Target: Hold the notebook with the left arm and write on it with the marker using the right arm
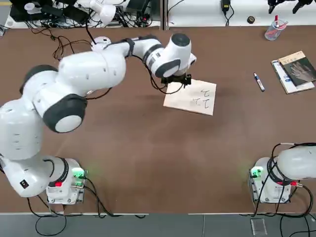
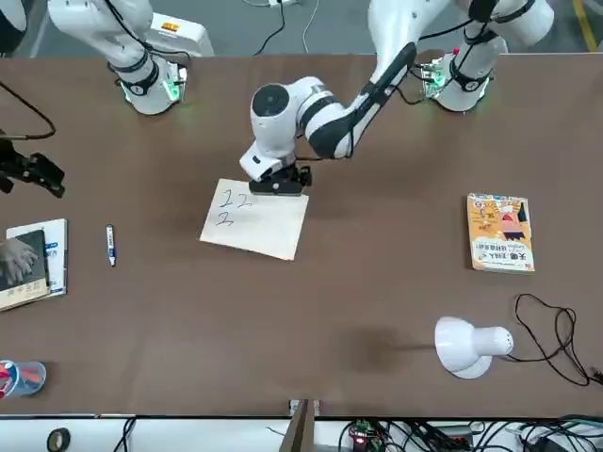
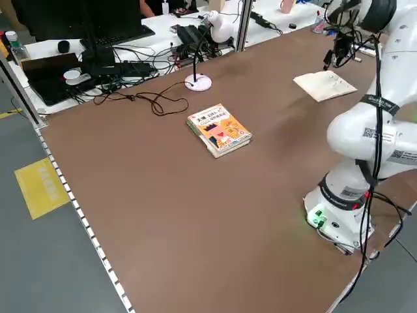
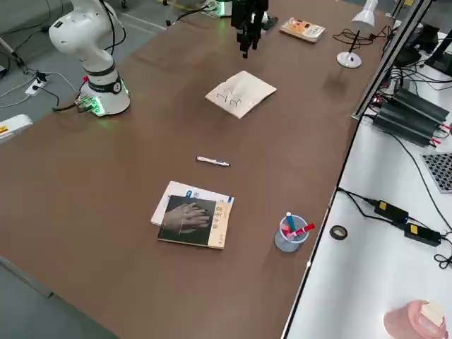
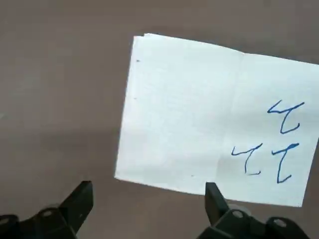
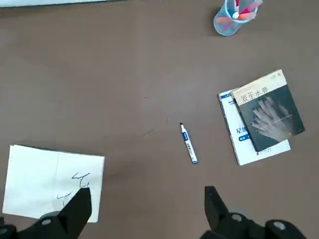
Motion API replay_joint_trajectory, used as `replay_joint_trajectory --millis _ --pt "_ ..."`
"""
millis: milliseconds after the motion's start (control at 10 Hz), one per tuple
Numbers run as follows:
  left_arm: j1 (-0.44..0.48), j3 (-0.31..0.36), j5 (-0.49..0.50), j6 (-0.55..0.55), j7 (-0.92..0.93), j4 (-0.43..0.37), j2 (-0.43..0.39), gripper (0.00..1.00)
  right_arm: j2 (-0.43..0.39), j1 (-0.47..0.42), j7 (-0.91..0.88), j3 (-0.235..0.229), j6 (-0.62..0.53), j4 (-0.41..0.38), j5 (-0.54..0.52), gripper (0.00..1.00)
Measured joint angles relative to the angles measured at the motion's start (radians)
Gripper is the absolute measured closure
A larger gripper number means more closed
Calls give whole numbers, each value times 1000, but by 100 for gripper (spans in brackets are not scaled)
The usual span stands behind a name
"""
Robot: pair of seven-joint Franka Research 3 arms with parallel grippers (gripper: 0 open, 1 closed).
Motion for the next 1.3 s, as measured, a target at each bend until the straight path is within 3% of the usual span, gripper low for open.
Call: replay_joint_trajectory --millis 700,1300 --pt "0 12 2 129 -1 9 83 0 0 -1 -30 -1 -23 -1 0 0" --pt "18 75 4 189 46 10 126 0 0 -1 -31 -1 -30 -4 33 0"
